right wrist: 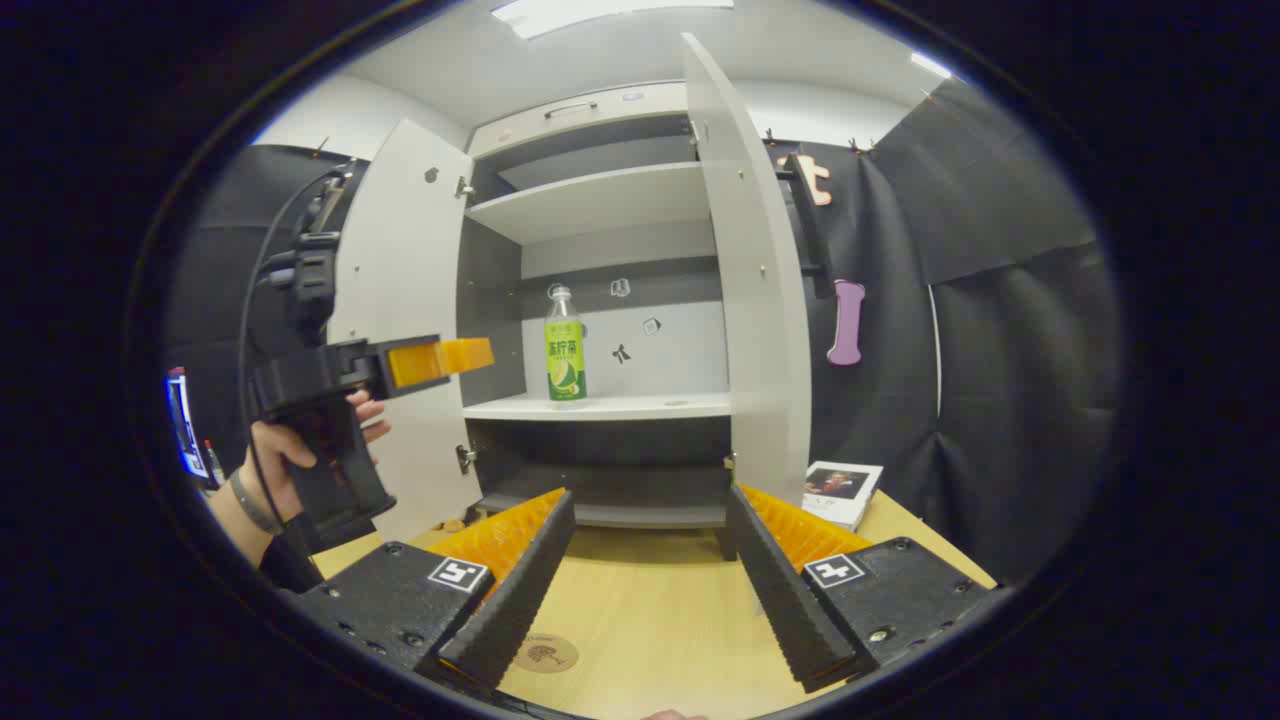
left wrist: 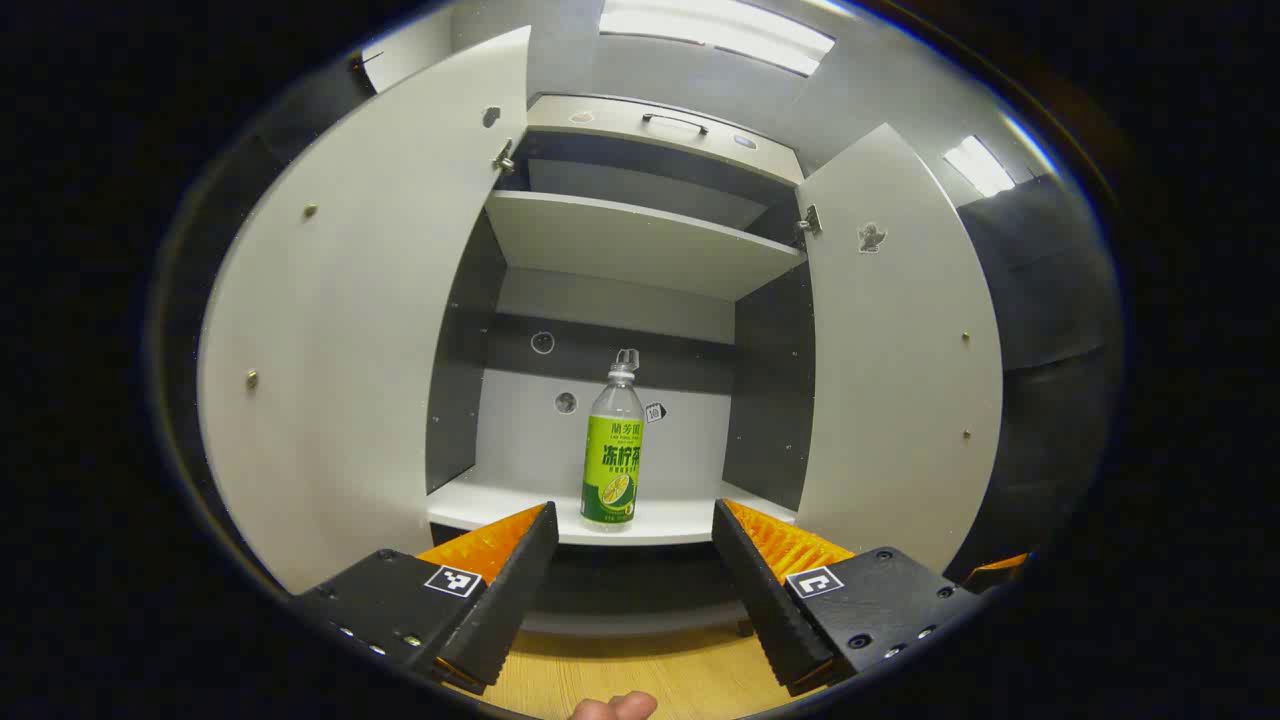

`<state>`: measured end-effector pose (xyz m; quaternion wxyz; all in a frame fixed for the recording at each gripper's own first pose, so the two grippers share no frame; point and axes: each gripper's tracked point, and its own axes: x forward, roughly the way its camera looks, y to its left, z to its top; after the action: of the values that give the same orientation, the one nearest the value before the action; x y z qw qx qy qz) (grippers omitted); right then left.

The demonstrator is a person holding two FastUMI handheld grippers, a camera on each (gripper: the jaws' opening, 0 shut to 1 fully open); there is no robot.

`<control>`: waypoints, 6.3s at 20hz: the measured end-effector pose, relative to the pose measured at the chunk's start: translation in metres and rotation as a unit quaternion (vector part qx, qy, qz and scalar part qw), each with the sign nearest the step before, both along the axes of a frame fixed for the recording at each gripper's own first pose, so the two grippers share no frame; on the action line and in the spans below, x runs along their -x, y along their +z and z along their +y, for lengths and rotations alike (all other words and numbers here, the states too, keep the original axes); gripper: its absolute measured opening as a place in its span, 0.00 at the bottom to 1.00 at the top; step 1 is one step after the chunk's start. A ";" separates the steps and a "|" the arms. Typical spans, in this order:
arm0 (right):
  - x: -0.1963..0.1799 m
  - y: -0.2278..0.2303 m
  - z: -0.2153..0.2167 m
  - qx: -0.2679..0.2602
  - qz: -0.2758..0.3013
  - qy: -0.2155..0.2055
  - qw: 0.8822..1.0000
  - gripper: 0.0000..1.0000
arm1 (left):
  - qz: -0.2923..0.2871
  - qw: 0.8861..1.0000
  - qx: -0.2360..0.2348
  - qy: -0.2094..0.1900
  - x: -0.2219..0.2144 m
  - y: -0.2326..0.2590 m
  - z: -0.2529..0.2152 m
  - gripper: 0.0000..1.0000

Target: Grasp the bottle in the cabinet with the left hand and place it on the coaster, then close the right door with the right hand and the left door with the left hand.

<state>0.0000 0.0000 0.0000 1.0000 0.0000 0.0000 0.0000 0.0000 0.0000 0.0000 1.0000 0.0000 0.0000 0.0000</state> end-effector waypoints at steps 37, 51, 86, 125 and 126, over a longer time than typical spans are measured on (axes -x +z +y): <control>-0.005 -0.006 -0.020 -0.004 0.032 -0.001 0.999 1.00 | 0.051 0.998 -0.010 0.032 -0.177 -0.037 0.026 0.89; -0.002 -0.004 -0.016 -0.006 0.031 0.009 0.999 1.00 | 0.059 0.998 -0.038 0.006 -0.172 -0.033 0.014 0.71; -0.011 0.009 -0.073 -0.010 0.018 -0.082 0.996 1.00 | 0.065 0.997 0.034 -0.001 -0.272 -0.059 0.010 0.94; 0.015 0.080 -0.024 -0.011 -0.011 0.019 1.000 1.00 | 0.077 0.997 -0.021 0.016 0.155 -0.267 -0.053 0.76; 0.018 0.079 -0.023 -0.006 -0.009 0.017 1.000 1.00 | 0.082 0.996 -0.019 0.019 0.156 -0.274 -0.051 0.75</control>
<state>-0.0176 -0.0233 0.0785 0.9998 0.0057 -0.0093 0.0167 -0.1556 -0.0514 -0.2745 0.9962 0.0192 0.0824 0.0193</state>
